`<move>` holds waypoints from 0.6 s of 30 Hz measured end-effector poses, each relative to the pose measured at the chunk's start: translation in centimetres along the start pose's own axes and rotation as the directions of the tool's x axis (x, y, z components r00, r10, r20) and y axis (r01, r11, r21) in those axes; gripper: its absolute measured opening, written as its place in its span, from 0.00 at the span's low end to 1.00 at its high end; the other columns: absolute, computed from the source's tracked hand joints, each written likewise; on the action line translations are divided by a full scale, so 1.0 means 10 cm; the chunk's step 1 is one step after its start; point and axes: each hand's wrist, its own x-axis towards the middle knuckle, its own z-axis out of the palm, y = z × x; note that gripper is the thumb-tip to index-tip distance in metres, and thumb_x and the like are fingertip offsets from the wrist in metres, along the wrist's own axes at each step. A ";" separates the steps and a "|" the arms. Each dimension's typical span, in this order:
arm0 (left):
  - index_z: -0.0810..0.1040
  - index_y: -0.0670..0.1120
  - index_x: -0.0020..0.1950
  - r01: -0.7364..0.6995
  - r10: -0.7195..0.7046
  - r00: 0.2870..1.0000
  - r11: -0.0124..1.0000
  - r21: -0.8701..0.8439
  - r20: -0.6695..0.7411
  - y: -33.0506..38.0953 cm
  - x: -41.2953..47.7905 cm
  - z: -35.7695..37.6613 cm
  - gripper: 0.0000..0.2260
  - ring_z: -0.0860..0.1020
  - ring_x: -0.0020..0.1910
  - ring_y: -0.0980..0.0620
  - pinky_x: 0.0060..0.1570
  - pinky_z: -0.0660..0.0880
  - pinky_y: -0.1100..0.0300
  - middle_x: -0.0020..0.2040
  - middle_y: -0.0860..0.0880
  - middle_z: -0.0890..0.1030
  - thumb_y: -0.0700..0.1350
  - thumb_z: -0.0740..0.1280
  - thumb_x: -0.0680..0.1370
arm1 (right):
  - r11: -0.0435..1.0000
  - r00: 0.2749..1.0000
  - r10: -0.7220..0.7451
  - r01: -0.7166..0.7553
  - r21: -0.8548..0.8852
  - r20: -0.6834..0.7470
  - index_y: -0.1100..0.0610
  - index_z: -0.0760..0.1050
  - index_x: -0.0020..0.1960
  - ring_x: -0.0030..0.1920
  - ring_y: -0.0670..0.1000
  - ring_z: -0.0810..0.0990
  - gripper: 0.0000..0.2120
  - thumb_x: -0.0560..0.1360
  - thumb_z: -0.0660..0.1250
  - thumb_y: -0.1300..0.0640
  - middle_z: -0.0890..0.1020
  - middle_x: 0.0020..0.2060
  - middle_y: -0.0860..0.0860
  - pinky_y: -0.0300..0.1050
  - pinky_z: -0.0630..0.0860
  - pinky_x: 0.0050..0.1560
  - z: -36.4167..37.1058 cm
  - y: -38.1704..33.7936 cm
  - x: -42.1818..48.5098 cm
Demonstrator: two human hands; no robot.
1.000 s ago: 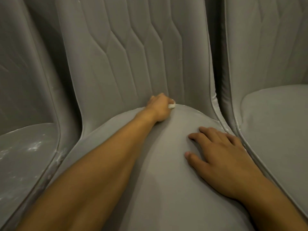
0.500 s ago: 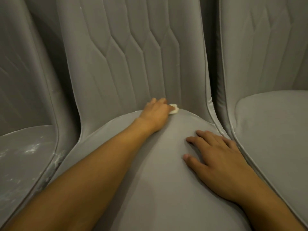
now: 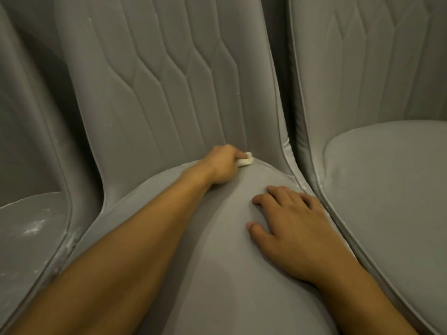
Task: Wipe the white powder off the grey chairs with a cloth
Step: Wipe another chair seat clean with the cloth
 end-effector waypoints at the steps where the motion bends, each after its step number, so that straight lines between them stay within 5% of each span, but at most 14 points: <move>1: 0.83 0.50 0.63 -0.069 0.069 0.997 0.998 -0.001 0.021 0.12 0.02 0.02 0.16 0.77 0.66 0.47 0.66 0.72 0.55 0.66 0.49 0.80 0.38 0.62 0.81 | 1.000 1.000 0.001 -0.001 0.003 0.001 0.42 0.60 0.74 0.75 0.46 0.57 0.24 0.80 0.50 0.37 0.62 0.74 0.44 0.51 0.49 0.77 -0.01 0.00 -0.01; 6: 0.81 0.53 0.68 -0.264 0.274 0.960 0.955 -0.135 0.060 0.31 -0.16 0.05 0.16 0.76 0.62 0.53 0.67 0.70 0.58 0.65 0.52 0.78 0.40 0.63 0.83 | 1.000 1.000 0.000 0.001 0.012 -0.030 0.42 0.63 0.72 0.73 0.46 0.60 0.24 0.79 0.49 0.37 0.65 0.72 0.44 0.51 0.52 0.76 0.01 -0.01 -0.01; 10: 0.83 0.55 0.63 -0.396 0.407 0.911 0.908 -0.135 0.070 0.48 -0.33 0.12 0.11 0.76 0.54 0.57 0.57 0.76 0.57 0.57 0.57 0.76 0.46 0.66 0.83 | 1.000 0.999 -0.005 0.006 0.018 -0.046 0.41 0.65 0.69 0.71 0.45 0.63 0.25 0.77 0.47 0.36 0.67 0.69 0.42 0.51 0.54 0.76 0.03 -0.01 -0.02; 14: 0.79 0.56 0.62 -0.415 0.422 0.906 0.903 0.114 -0.039 0.42 -0.29 0.10 0.16 0.71 0.52 0.55 0.54 0.72 0.53 0.54 0.56 0.75 0.62 0.59 0.83 | 1.000 0.999 -0.005 0.005 0.005 -0.032 0.41 0.62 0.73 0.75 0.45 0.58 0.28 0.76 0.44 0.35 0.63 0.74 0.43 0.49 0.50 0.77 0.04 0.01 -0.04; 16: 0.74 0.59 0.70 -0.302 0.344 0.936 0.890 0.341 -0.071 0.18 -0.21 0.09 0.15 0.71 0.58 0.47 0.56 0.69 0.52 0.60 0.49 0.74 0.56 0.56 0.85 | 1.000 1.000 0.001 -0.001 0.002 -0.016 0.41 0.61 0.75 0.77 0.46 0.54 0.30 0.76 0.43 0.34 0.60 0.76 0.43 0.49 0.48 0.77 0.03 0.02 -0.04; 18: 0.70 0.59 0.75 -0.005 0.044 0.995 0.926 0.378 -0.094 -0.19 -0.11 0.00 0.17 0.70 0.62 0.39 0.61 0.68 0.50 0.64 0.43 0.72 0.50 0.55 0.86 | 1.000 1.000 0.005 -0.005 0.007 -0.013 0.41 0.60 0.75 0.77 0.46 0.53 0.29 0.76 0.44 0.34 0.59 0.76 0.43 0.49 0.47 0.77 0.01 0.02 -0.04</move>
